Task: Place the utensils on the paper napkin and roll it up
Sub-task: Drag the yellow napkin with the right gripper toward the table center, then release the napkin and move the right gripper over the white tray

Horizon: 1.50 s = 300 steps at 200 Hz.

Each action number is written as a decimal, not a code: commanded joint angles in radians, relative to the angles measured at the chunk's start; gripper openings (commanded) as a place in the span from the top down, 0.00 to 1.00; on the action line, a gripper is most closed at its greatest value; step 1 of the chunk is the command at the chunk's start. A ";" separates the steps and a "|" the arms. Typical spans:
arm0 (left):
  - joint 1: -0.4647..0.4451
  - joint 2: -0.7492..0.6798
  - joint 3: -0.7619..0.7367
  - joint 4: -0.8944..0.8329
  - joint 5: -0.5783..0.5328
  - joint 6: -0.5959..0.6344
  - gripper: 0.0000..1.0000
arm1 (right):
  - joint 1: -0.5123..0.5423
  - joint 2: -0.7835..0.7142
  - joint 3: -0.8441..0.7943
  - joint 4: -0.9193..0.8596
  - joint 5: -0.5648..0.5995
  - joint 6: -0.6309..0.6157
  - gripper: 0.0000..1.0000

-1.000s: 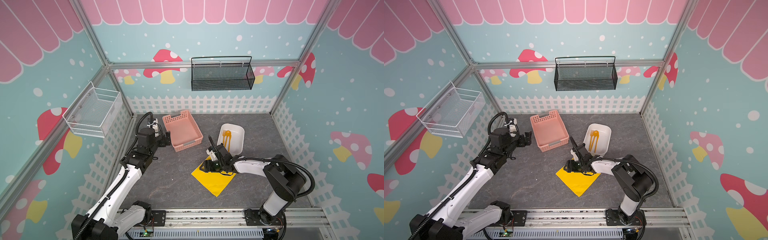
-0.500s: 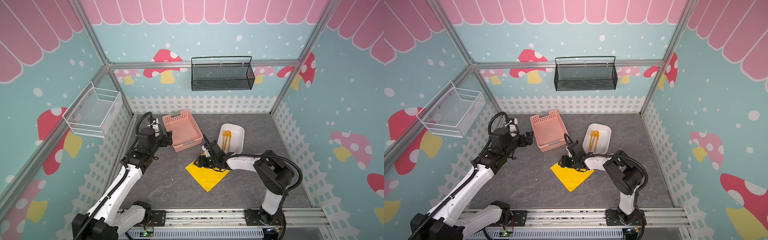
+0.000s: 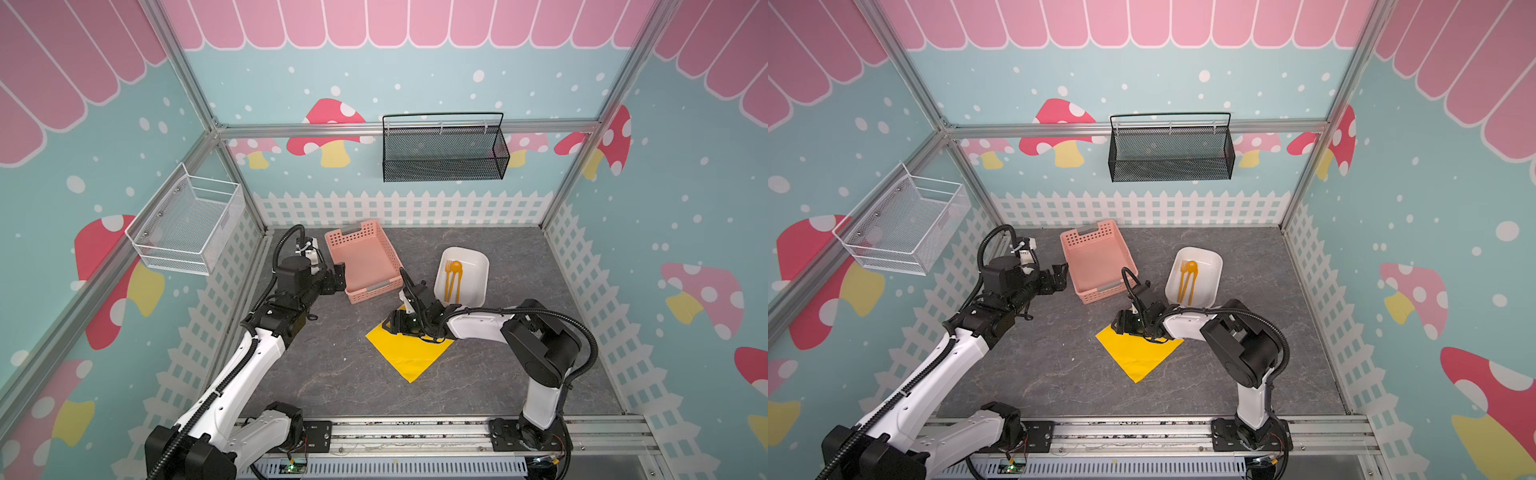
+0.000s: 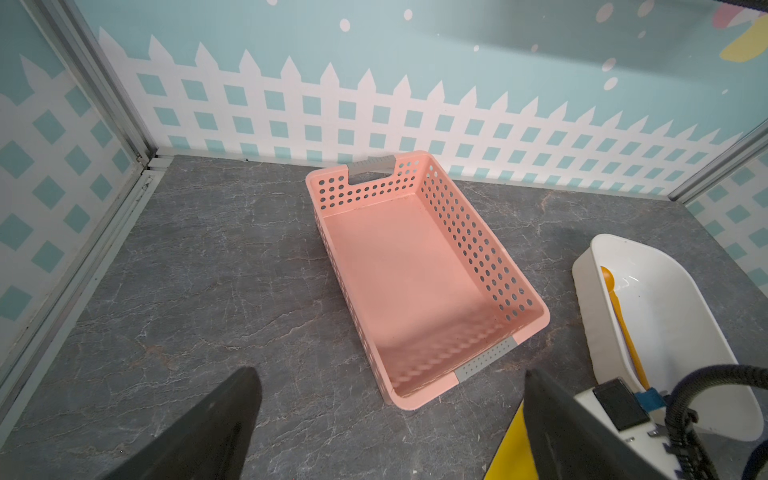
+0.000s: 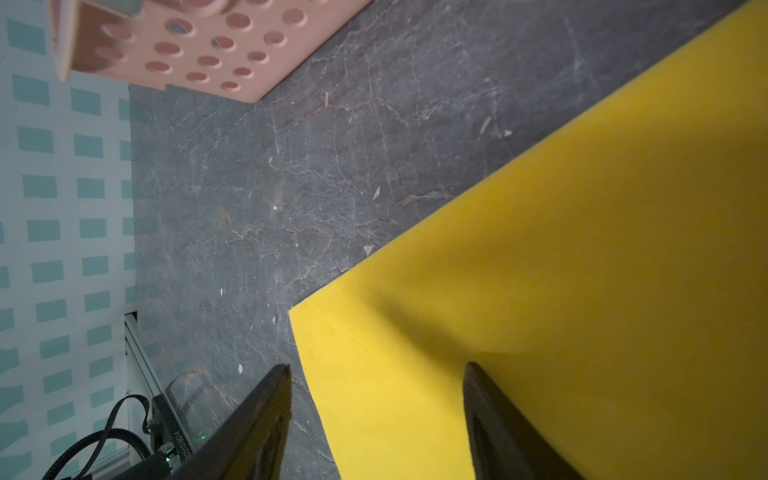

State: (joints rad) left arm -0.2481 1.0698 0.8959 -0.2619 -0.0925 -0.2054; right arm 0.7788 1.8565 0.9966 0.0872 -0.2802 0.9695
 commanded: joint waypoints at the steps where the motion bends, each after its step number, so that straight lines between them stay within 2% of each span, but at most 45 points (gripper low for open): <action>1: 0.002 0.005 -0.011 0.008 0.010 -0.005 0.00 | 0.007 0.027 0.017 -0.039 0.010 0.010 0.32; 68: 0.005 -0.005 -0.012 0.004 -0.042 0.027 0.00 | -0.004 -0.042 0.144 -0.176 0.038 -0.093 0.29; 108: 0.006 0.001 -0.015 0.005 -0.079 0.047 0.00 | -0.058 -0.113 0.198 -0.268 0.028 -0.175 0.28; 175: 0.006 0.031 -0.009 0.008 -0.093 0.052 0.00 | -0.272 -0.169 0.300 -0.492 0.064 -0.335 0.28; 208: 0.006 0.053 -0.002 0.010 -0.097 0.053 0.00 | -0.365 -0.107 0.403 -0.609 0.127 -0.407 0.28; 237: 0.006 0.058 -0.002 0.009 -0.094 0.049 0.00 | -0.407 -0.015 0.504 -0.682 0.193 -0.439 0.37; 282: 0.006 0.049 -0.009 0.003 -0.105 0.049 0.00 | -0.464 0.133 0.624 -0.724 0.200 -0.428 0.53; 300: 0.006 0.042 -0.009 0.002 -0.110 0.049 0.00 | -0.484 0.175 0.653 -0.725 0.205 -0.406 0.56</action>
State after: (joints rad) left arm -0.2481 1.1275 0.8940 -0.2577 -0.1810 -0.1684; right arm 0.3195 1.9877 1.6024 -0.5861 -0.0978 0.5522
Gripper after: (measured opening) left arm 0.999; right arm 0.452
